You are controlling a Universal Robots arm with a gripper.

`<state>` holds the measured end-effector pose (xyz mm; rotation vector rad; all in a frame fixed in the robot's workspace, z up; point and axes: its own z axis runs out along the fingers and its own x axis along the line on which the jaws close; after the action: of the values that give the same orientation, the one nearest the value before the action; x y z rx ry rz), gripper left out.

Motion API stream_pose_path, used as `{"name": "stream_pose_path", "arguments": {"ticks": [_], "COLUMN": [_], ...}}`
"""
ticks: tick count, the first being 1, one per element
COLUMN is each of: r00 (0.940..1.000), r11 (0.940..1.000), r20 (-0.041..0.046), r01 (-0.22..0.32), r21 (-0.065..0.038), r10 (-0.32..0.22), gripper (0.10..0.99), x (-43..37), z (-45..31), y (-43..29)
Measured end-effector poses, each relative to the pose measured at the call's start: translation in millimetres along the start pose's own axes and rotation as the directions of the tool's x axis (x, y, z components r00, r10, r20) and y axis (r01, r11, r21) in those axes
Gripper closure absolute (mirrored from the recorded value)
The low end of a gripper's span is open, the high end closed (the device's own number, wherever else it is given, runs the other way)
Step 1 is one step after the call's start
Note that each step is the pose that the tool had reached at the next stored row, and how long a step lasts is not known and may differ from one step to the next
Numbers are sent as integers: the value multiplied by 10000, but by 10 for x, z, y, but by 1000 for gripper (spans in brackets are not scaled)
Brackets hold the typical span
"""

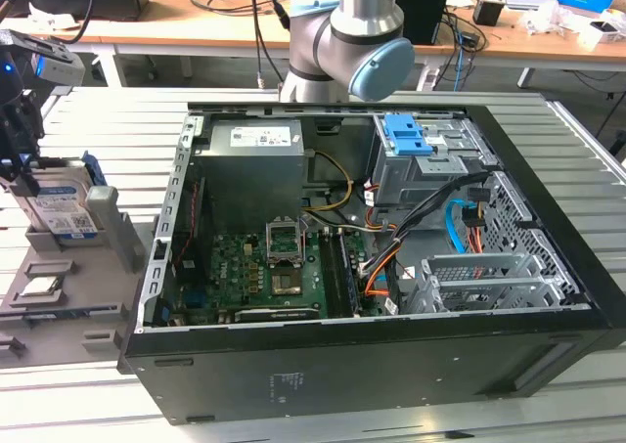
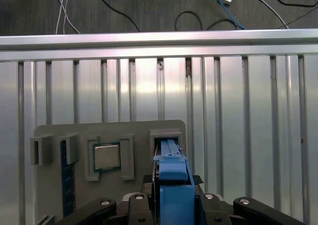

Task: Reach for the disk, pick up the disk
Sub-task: 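Pick up the disk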

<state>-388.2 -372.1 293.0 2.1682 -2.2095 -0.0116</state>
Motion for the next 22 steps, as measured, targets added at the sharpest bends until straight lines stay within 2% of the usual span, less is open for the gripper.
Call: {"name": "stream_pose_path", "arguments": {"ticks": [3, 13, 22], "r00": [10000, 10000, 10000], "r11": [10000, 10000, 10000], "r20": [-1, -1, 0], "r01": [0, 0, 0], "r21": [-1, -1, -1], "r10": [0, 0, 0], "gripper": [718, 718, 718], "x": [1, 7, 10], "z": [-18, -242, -390], "y": [1, 3, 2]}}
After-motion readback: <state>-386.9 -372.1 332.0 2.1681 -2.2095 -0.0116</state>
